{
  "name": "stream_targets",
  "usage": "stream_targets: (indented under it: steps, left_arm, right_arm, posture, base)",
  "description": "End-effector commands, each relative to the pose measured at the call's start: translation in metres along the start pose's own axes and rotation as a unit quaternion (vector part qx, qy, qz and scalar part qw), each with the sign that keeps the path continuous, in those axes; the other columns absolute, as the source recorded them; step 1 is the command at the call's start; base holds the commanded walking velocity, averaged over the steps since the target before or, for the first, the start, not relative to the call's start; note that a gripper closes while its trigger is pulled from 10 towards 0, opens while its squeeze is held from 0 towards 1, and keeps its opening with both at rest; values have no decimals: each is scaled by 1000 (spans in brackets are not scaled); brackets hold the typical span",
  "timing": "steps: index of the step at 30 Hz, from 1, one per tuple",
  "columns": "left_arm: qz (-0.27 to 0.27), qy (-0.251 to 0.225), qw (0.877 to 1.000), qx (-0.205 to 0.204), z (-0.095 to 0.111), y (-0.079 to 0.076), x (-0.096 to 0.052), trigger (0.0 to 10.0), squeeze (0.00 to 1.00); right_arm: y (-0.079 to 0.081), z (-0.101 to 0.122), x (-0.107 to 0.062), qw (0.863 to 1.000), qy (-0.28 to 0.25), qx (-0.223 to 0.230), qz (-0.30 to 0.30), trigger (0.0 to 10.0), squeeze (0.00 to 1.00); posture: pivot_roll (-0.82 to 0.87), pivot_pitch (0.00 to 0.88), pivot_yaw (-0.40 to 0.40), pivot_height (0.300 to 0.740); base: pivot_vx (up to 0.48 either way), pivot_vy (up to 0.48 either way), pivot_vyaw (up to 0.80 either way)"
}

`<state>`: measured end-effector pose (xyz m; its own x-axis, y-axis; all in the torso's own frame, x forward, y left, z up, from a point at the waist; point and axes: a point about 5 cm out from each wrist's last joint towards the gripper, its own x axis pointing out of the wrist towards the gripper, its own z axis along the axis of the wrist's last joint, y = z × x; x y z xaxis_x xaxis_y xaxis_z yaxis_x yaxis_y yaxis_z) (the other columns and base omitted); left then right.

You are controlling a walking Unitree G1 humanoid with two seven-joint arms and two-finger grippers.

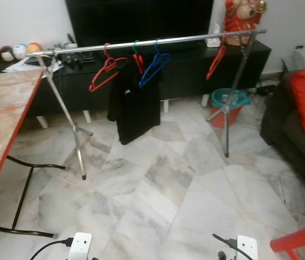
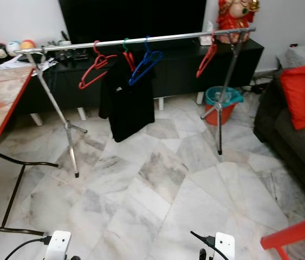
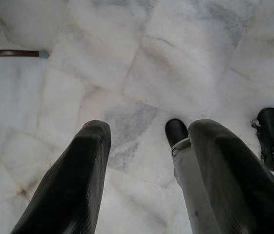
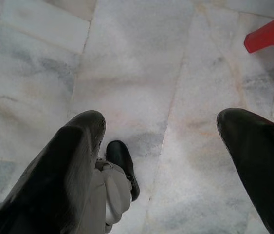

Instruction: Hang hanger

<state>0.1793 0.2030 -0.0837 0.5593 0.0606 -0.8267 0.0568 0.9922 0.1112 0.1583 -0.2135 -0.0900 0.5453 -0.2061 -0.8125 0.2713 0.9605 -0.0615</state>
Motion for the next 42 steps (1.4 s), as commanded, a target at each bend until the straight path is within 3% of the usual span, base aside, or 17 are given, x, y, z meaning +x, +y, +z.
stream_targets:
  steps: [1, 42]
  left_arm:
    - [3, 3, 1000, 11, 0, 3, 0, 10000, 0]
    - [10, 0, 1000, 13, 4, 3, 1, 10000, 0]
  right_arm:
    - [1, 2, 0, 1000, -2, 0, 3, 10000, 0]
    - [3, 11, 3, 1000, -3, -1, 5, 10000, 0]
  posture:
    - [-175, 0, 49, 740]
    - [-174, 0, 52, 740]
  base:
    - [0, -480, -669]
    - [0, -43, -661]
